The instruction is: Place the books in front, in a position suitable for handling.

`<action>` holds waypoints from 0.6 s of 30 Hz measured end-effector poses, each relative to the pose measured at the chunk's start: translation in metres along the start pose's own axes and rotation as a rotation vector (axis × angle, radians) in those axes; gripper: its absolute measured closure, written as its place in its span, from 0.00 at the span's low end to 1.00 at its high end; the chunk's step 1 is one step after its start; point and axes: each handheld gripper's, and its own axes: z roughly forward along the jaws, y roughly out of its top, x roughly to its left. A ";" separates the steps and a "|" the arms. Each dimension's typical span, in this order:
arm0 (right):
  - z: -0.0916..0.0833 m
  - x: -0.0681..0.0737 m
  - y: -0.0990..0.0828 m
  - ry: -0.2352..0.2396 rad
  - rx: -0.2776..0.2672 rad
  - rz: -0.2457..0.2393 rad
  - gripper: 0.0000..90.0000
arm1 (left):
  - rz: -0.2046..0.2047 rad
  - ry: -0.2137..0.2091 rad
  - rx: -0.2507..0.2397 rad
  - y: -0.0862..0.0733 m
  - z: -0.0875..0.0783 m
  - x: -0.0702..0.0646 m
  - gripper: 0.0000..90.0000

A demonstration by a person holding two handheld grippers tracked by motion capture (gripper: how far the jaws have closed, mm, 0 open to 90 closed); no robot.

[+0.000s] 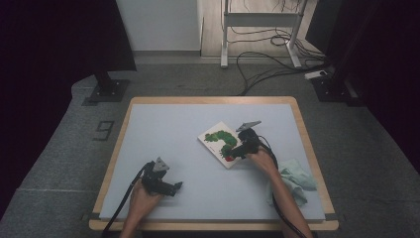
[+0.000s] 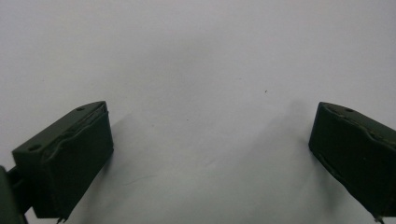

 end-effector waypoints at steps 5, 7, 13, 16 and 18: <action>0.003 0.014 0.000 0.032 0.001 -0.027 0.00 | -0.013 -0.038 -0.008 0.002 -0.001 0.005 0.00; 0.004 0.020 -0.001 0.040 -0.002 -0.034 0.00 | -0.018 -0.054 0.000 0.005 -0.001 0.008 0.00; 0.008 0.038 -0.002 0.062 -0.010 -0.051 0.00 | 0.041 -0.062 0.021 0.023 0.001 0.009 0.00; 0.010 0.047 -0.002 0.076 -0.014 -0.066 0.00 | 0.066 -0.068 0.030 0.033 0.002 0.010 0.00; 0.012 0.054 -0.001 0.085 -0.013 -0.078 0.00 | 0.075 -0.074 0.032 0.038 0.003 0.012 0.00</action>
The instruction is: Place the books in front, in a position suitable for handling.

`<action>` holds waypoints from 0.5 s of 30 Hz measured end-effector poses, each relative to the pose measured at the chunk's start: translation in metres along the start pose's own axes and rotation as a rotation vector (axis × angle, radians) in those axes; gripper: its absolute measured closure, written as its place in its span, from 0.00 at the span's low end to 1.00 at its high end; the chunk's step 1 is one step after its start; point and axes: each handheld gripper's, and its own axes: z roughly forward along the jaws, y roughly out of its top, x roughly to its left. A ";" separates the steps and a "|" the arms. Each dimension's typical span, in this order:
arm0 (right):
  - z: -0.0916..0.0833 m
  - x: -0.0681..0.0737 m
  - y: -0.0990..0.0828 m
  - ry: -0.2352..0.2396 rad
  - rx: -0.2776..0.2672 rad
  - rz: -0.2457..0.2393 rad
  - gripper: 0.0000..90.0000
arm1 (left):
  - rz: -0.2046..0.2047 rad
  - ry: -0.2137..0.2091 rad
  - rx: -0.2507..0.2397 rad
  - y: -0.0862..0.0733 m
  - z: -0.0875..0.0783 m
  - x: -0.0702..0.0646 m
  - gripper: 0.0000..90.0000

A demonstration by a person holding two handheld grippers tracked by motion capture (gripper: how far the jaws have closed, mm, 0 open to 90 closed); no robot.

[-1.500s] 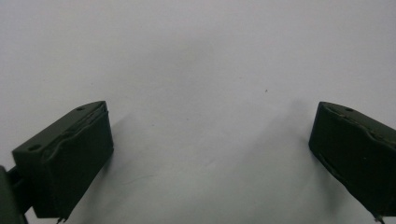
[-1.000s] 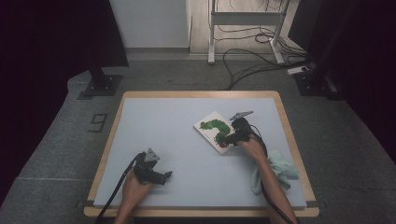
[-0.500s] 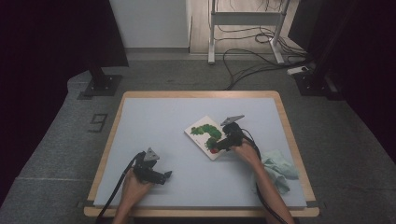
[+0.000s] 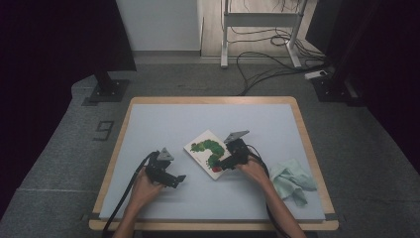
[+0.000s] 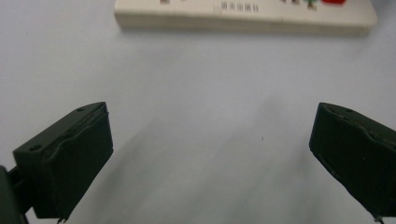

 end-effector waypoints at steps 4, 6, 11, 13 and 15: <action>0.005 0.014 0.002 0.029 0.006 -0.029 0.00 | 0.012 -0.001 -0.001 0.007 0.001 0.003 0.00; 0.007 0.022 0.003 0.044 0.009 -0.040 0.00 | 0.015 0.004 0.006 0.009 0.002 0.005 0.00; 0.012 0.042 0.004 0.083 0.016 -0.074 0.00 | 0.019 0.001 0.024 0.010 0.006 0.008 0.00; 0.013 0.048 0.004 0.094 0.019 -0.083 0.00 | 0.021 -0.005 0.030 0.010 0.008 0.009 0.00; 0.014 0.053 0.004 0.104 0.021 -0.094 0.00 | 0.025 -0.008 0.039 0.009 0.011 0.009 0.00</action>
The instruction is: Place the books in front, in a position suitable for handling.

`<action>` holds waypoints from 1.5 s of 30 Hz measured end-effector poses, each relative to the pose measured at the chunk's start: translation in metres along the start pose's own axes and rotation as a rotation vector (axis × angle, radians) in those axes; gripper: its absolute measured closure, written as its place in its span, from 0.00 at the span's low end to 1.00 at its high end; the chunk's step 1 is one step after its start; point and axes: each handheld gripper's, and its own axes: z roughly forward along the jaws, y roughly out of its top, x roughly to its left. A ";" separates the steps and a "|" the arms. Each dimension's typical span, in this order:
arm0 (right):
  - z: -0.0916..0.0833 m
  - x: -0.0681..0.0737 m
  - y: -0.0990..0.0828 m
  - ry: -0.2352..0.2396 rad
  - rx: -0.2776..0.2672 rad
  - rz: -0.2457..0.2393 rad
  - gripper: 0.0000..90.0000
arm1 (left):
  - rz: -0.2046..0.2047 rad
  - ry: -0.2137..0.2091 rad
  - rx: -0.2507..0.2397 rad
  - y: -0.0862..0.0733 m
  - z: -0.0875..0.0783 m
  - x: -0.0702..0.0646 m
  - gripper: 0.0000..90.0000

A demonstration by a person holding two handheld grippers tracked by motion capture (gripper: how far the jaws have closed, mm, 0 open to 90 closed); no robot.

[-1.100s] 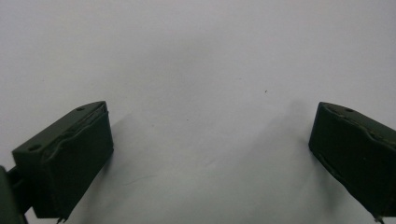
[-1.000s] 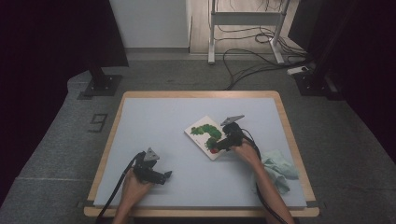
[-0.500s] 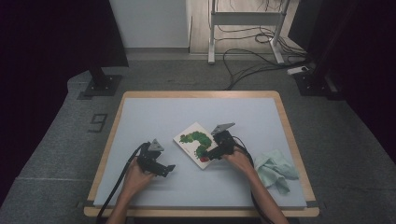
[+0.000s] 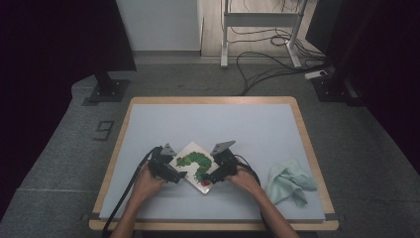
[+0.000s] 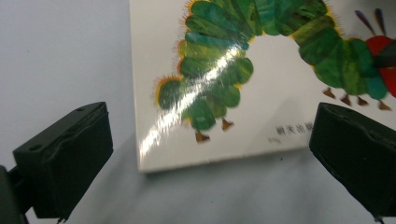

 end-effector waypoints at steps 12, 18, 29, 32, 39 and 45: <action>-0.030 0.015 -0.017 -0.101 0.051 -0.044 0.00 | -0.003 -0.097 -0.018 -0.002 0.007 0.004 0.00; -0.045 0.012 -0.036 -0.177 0.076 -0.012 0.00 | -0.008 -0.074 -0.037 -0.006 0.005 -0.002 0.00; -0.055 -0.002 -0.043 -0.231 0.032 0.064 0.00 | 0.020 -0.052 -0.001 -0.016 0.005 -0.022 0.00; -0.055 -0.007 -0.043 -0.214 0.039 0.075 0.00 | 0.018 -0.071 -0.002 -0.015 0.002 -0.020 0.00; -0.054 -0.009 -0.044 -0.208 0.028 0.088 0.00 | -0.032 0.005 -0.012 -0.019 -0.016 0.009 0.00; -0.053 -0.012 -0.042 -0.212 0.028 0.096 0.00 | -0.105 0.059 -0.014 -0.031 -0.021 0.040 0.00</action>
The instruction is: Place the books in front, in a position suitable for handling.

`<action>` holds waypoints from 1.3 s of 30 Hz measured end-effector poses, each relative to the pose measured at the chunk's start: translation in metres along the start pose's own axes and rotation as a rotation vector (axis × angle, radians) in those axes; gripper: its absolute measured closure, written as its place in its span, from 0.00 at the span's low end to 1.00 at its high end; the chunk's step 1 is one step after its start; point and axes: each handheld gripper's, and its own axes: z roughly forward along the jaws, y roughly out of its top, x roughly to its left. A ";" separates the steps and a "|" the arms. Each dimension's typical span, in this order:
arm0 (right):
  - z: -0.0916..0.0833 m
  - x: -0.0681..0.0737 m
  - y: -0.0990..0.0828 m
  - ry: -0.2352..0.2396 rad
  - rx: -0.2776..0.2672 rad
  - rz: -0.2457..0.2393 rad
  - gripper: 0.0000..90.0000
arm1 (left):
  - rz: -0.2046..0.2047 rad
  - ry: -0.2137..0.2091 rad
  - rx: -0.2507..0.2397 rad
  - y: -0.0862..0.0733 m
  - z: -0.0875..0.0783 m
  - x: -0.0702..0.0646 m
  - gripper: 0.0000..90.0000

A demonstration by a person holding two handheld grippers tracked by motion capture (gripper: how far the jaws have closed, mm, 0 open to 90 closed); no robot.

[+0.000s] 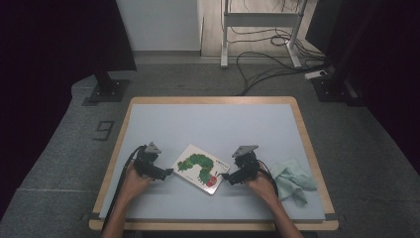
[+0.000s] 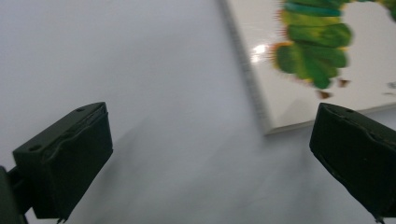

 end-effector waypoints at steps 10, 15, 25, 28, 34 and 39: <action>0.002 -0.003 0.001 0.004 0.002 0.014 0.00 | 0.005 0.057 0.003 -0.003 0.011 0.010 0.00; 0.001 -0.006 0.001 -0.013 0.002 0.021 0.00 | 0.029 0.077 -0.014 -0.005 0.010 0.004 0.00; -0.011 -0.005 -0.008 -0.015 0.009 0.035 0.08 | 0.060 0.020 -0.038 -0.012 0.010 -0.016 0.00; -0.016 -0.003 -0.013 0.021 -0.003 0.051 0.09 | 0.080 0.008 -0.044 -0.012 0.010 -0.025 0.00; -0.018 0.006 -0.014 0.088 -0.004 0.052 0.09 | 0.103 -0.051 -0.049 -0.013 0.013 -0.043 0.00; -0.011 0.013 -0.008 0.088 0.003 0.017 0.00 | 0.114 -0.064 -0.050 -0.014 0.012 -0.053 0.00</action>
